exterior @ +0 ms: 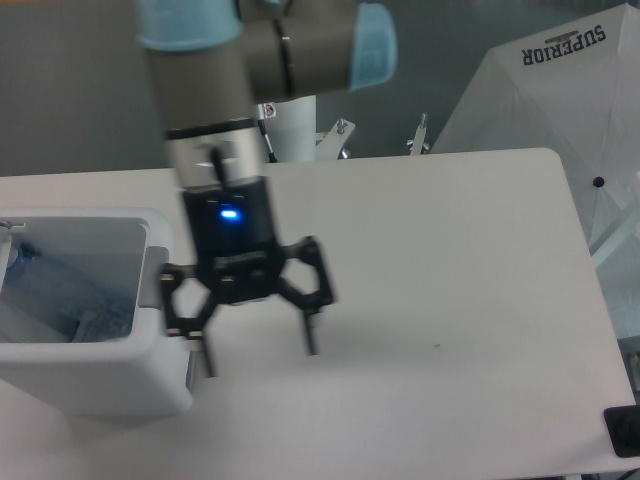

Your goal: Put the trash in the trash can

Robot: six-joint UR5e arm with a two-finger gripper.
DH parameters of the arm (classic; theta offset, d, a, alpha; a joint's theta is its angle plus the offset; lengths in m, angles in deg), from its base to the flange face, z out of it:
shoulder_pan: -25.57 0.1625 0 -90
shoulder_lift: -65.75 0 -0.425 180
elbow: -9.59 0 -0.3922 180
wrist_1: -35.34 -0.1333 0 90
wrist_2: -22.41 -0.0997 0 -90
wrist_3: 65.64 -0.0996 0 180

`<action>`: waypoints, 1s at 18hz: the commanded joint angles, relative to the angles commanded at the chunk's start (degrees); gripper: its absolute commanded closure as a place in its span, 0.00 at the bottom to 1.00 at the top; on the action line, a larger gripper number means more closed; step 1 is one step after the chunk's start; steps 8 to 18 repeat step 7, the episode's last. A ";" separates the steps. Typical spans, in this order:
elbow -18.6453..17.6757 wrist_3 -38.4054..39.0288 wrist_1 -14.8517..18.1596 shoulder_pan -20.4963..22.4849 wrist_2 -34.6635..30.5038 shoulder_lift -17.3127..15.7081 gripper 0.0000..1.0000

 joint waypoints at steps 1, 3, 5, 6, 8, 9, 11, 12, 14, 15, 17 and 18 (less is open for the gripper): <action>-0.44 -1.66 0.00 0.53 0.00 0.00 0.00; -1.67 -5.79 0.00 0.80 -0.09 -0.17 0.00; -2.98 -7.47 0.00 1.32 -0.09 -0.44 0.00; -3.34 -7.65 -0.09 1.58 -0.09 -0.53 0.00; -3.34 -7.74 -0.09 1.85 0.00 -0.61 0.00; -3.34 -7.74 -0.09 1.85 0.00 -0.61 0.00; -3.34 -7.74 -0.09 1.85 0.00 -0.61 0.00; -3.34 -7.74 -0.09 1.85 0.00 -0.61 0.00; -3.34 -7.74 -0.09 1.85 0.00 -0.61 0.00; -3.34 -7.74 -0.09 1.85 0.00 -0.61 0.00; -3.34 -7.74 -0.09 1.85 0.00 -0.61 0.00; -3.34 -7.74 -0.09 1.85 0.00 -0.61 0.00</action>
